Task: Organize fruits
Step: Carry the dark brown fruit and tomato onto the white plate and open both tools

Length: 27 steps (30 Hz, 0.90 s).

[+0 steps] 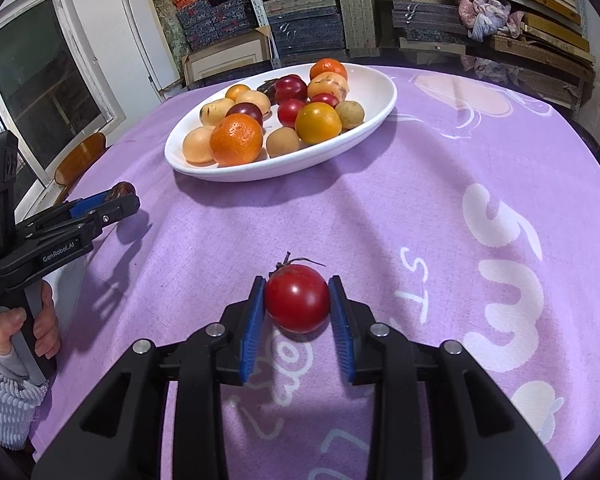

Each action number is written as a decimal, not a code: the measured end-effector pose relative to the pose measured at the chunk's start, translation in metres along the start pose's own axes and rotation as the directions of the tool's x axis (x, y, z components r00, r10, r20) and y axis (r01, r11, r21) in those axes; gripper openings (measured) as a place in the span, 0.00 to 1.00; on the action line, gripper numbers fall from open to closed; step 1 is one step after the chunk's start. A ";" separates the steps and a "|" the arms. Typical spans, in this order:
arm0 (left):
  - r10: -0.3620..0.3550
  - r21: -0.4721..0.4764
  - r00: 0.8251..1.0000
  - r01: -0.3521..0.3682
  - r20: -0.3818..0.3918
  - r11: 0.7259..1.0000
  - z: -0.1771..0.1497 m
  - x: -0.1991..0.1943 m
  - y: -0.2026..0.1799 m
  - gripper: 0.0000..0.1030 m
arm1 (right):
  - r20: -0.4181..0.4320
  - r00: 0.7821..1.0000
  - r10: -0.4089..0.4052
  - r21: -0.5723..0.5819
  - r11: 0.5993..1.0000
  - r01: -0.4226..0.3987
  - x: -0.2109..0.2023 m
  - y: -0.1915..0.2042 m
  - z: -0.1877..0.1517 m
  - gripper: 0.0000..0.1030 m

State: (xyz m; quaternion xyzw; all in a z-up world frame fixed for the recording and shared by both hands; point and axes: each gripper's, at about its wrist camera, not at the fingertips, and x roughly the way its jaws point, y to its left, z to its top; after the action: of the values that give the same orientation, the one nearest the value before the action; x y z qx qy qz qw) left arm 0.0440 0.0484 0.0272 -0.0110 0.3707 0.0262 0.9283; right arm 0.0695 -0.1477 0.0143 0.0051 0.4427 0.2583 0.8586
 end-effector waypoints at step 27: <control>0.096 0.117 0.980 -0.118 0.174 0.986 0.102 -0.001 -0.039 0.43 | 0.192 0.981 -0.033 -0.070 0.996 0.047 -0.047 -0.001 0.113 0.29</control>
State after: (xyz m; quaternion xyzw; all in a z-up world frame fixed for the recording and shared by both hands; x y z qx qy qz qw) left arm 0.1157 0.0137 0.1014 0.0703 0.2921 0.0534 0.9523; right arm 0.1338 -0.1446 0.1182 -0.0110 0.3484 0.2556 0.9017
